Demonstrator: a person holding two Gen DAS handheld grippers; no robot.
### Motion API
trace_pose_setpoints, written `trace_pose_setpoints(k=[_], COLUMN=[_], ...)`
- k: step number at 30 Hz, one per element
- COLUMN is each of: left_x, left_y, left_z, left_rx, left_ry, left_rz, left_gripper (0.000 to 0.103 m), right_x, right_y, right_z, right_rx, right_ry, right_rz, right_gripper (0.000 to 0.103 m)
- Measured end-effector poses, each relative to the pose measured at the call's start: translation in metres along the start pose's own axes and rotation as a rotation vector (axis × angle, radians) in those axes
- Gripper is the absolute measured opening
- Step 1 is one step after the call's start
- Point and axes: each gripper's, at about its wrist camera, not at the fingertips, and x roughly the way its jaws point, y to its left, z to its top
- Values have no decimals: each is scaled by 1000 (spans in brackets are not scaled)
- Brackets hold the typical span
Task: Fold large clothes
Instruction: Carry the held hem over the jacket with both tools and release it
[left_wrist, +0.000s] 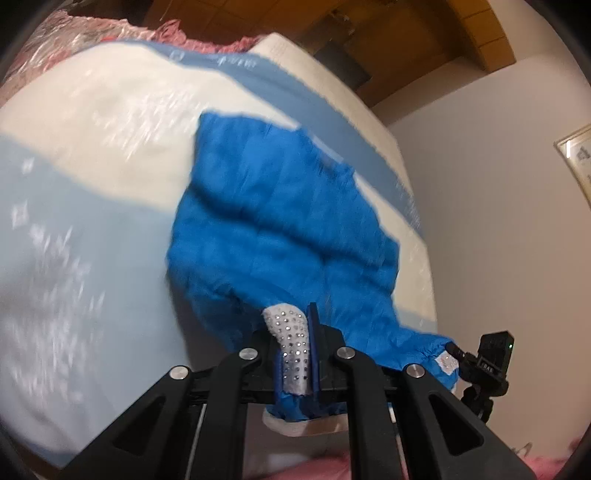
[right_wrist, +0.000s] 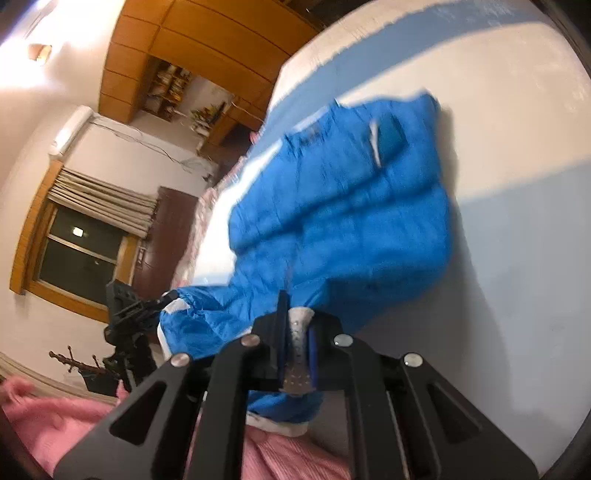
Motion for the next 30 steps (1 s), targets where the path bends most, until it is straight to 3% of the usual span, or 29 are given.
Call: trace_pose_setpoints(k=[7, 16, 23, 30], left_x=[19, 72, 131, 203], left_y=[-28, -38, -13, 21], left_z=[83, 169, 223, 249], left_rx=[66, 81, 29, -18], left_ry=[-75, -103, -74, 8], left_rz=[-31, -23, 51, 131], left_gripper=[11, 11, 11, 12], right_x=[6, 42, 89, 147], right_y=[5, -14, -60, -114], right_z=[76, 163, 215, 241], right_rx=[-6, 33, 124, 245], right_ry=[-42, -54, -29, 29], right_rz=[17, 15, -8, -44], right_gripper=[7, 7, 7, 8])
